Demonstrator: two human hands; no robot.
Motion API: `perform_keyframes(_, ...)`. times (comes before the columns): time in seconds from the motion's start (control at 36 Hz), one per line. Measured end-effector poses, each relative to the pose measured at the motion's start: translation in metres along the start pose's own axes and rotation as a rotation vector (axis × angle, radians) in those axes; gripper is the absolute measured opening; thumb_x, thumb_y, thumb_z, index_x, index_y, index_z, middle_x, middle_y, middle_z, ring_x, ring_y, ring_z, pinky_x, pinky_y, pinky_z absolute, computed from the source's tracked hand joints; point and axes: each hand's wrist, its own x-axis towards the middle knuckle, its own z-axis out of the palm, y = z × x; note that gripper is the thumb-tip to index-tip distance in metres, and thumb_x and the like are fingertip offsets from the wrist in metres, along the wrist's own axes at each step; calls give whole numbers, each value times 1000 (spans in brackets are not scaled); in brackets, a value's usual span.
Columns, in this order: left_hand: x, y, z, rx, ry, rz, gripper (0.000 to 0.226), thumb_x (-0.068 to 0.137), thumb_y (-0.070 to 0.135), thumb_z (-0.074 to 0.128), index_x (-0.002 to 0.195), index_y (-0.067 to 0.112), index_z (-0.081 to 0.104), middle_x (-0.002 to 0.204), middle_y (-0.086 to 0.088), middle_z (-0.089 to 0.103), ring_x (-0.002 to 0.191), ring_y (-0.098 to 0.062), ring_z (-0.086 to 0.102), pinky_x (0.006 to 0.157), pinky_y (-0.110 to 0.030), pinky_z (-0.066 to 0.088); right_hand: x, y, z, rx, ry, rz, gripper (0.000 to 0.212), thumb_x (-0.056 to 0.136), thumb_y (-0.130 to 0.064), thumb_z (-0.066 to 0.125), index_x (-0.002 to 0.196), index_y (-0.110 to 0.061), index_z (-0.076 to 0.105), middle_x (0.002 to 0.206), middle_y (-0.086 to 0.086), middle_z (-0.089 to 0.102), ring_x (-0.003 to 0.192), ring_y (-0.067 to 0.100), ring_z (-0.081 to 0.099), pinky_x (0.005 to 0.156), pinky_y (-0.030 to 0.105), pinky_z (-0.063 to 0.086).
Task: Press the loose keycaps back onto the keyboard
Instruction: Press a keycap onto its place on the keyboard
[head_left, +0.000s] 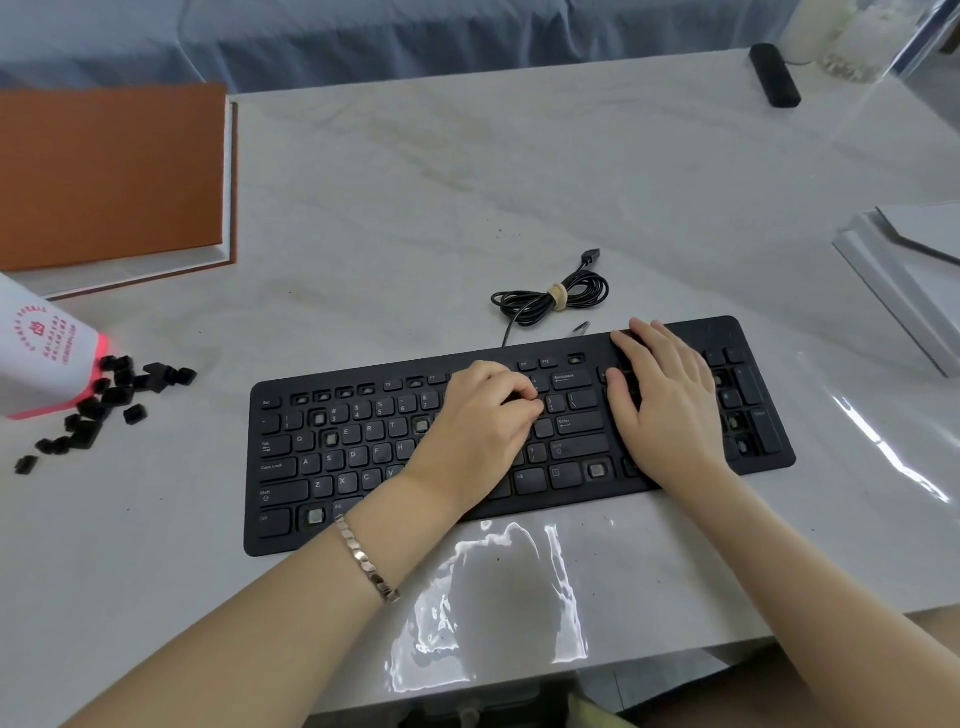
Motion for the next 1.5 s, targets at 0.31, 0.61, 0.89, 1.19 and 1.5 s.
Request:
perform_keyframes(0.31, -13, -5, -14, 59, -69, -35, 27, 88, 23, 52, 102, 21, 74, 122, -8, 62, 120, -23, 49, 97, -37, 33, 0, 0, -1, 2, -7, 1, 48, 91, -35, 34, 123, -9, 58, 134, 9, 52, 129, 27, 41, 107, 38, 23)
perform_keyframes(0.61, -13, 7, -6, 310, -162, -70, 38, 92, 31, 42, 110, 14, 71, 126, -11, 62, 117, -35, 57, 95, -55, 43, 0, 0, 0, -5, -14, -2, 48, 91, -35, 34, 124, -9, 57, 134, 9, 52, 129, 27, 41, 107, 38, 23)
perform_keyframes(0.89, -19, 0, -12, 340, -221, 40, 43, 97, 31, 34, 118, 11, 66, 128, -13, 60, 120, -43, 52, 97, -58, 40, -1, -1, -1, -9, -28, 6, 49, 91, -36, 32, 125, -10, 56, 136, 9, 50, 130, 26, 38, 108, 37, 21)
perform_keyframes(1.19, -19, 3, -9, 362, -162, 4, 37, 95, 30, 41, 105, 11, 72, 122, -12, 64, 115, -40, 57, 95, -57, 44, 0, 0, 0, -15, -11, 5, 46, 91, -34, 35, 124, -10, 57, 134, 8, 52, 129, 26, 40, 108, 35, 19)
perform_keyframes(1.5, -4, 7, -2, 52, 23, -231, 26, 81, 30, 53, 81, 21, 77, 99, 3, 70, 110, -14, 50, 98, -39, 32, 1, -1, 0, -23, 5, 3, 44, 90, -33, 37, 122, -10, 58, 132, 8, 53, 127, 25, 41, 108, 33, 18)
